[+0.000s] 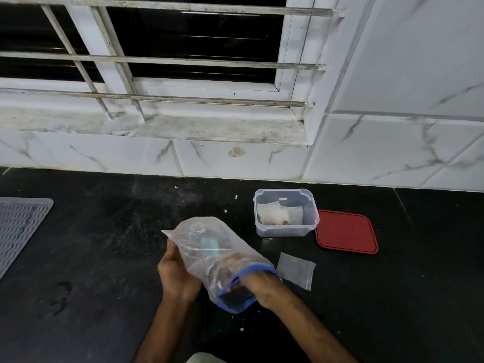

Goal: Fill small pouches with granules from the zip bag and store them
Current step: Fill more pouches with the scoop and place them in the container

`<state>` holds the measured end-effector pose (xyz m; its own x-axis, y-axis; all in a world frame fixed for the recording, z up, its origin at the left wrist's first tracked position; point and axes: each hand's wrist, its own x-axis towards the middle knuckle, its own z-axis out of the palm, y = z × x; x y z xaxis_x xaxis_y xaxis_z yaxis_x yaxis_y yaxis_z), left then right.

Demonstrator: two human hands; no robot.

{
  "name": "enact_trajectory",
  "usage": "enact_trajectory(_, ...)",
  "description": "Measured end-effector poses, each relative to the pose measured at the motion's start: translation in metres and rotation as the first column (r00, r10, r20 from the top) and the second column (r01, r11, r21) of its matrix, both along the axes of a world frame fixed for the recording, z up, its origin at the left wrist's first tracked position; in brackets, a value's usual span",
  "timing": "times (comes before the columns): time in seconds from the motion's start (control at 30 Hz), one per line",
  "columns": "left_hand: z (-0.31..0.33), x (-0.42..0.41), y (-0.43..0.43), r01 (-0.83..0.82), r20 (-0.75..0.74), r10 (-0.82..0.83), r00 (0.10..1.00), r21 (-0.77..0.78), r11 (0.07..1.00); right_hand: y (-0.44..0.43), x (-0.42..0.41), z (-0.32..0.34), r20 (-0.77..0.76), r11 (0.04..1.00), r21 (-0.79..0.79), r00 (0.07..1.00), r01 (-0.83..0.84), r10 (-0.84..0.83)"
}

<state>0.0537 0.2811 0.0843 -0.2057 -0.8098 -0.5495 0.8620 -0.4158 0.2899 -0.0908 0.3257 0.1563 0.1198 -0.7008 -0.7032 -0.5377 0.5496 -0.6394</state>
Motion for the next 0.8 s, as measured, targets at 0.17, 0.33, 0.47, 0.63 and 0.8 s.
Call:
enact_trajectory(0.17, 0.008, 0.002, -0.006, -0.032, -0.044, 0.039, 0.998, 0.155, 0.987, -0.003, 0.006, -0.006, -0.093, 0.994, -0.106, 0.995, 0.019, -0.029)
enact_trajectory(0.33, 0.021, -0.004, -0.010, -0.043, 0.112, 0.024, 0.993, 0.176, 0.983, -0.016, 0.007, -0.005, -0.313, 0.940, -0.333, 0.949, -0.075, -0.035)
enact_trajectory(0.47, 0.017, 0.006, -0.015, 0.042, 0.114, -0.072, 0.991, 0.249, 0.968, -0.057, 0.008, 0.006, -0.485, 0.928, 0.267, 0.796, -0.259, 0.361)
enact_trajectory(0.63, 0.013, 0.014, -0.021, 0.120, 0.040, -0.136, 0.990, 0.268, 0.956, -0.048, 0.009, -0.005, -0.591, 0.866, 0.221, 0.645, -0.448, 0.484)
enact_trajectory(0.8, 0.017, 0.020, -0.023, 0.186, 0.099, -0.219, 0.971, 0.266, 0.946, -0.051, 0.006, 0.001, -0.574, 0.886, 0.191, 0.684, -0.423, 0.451)
